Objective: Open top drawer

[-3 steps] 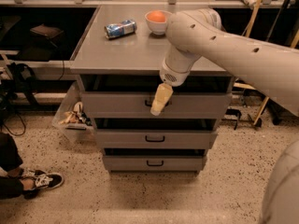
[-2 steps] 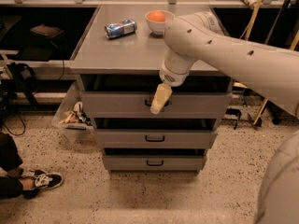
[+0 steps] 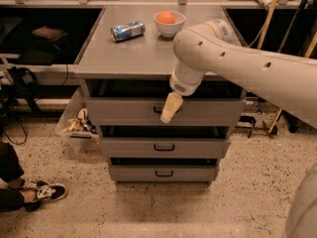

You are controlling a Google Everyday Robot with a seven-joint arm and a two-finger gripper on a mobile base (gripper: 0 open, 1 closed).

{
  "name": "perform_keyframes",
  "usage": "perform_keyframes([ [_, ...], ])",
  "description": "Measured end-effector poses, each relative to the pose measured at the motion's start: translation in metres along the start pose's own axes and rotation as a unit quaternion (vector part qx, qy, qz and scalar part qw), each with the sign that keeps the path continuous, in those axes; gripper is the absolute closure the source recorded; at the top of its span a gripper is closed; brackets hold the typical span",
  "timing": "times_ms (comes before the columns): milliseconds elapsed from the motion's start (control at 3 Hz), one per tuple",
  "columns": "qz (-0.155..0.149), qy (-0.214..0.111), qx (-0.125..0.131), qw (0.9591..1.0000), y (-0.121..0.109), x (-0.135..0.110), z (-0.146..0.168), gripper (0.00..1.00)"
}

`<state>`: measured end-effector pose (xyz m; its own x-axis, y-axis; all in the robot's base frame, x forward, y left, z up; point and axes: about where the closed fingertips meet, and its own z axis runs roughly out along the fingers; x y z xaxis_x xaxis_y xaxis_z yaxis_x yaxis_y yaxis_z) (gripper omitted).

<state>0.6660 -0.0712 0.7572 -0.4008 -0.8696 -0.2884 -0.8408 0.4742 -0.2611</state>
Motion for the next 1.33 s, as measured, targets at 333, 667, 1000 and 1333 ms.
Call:
perform_keyframes([
  [333, 0.0, 0.0, -0.001, 1.0, 0.0, 0.0, 0.001, 0.0],
  [667, 0.023, -0.013, -0.035, 0.999, -0.006, 0.031, 0.038, 0.0],
  [1000, 0.077, -0.012, -0.071, 0.9944, -0.021, 0.086, 0.094, 0.0],
  [1333, 0.077, -0.012, -0.071, 0.9944, -0.021, 0.086, 0.093, 0.0],
])
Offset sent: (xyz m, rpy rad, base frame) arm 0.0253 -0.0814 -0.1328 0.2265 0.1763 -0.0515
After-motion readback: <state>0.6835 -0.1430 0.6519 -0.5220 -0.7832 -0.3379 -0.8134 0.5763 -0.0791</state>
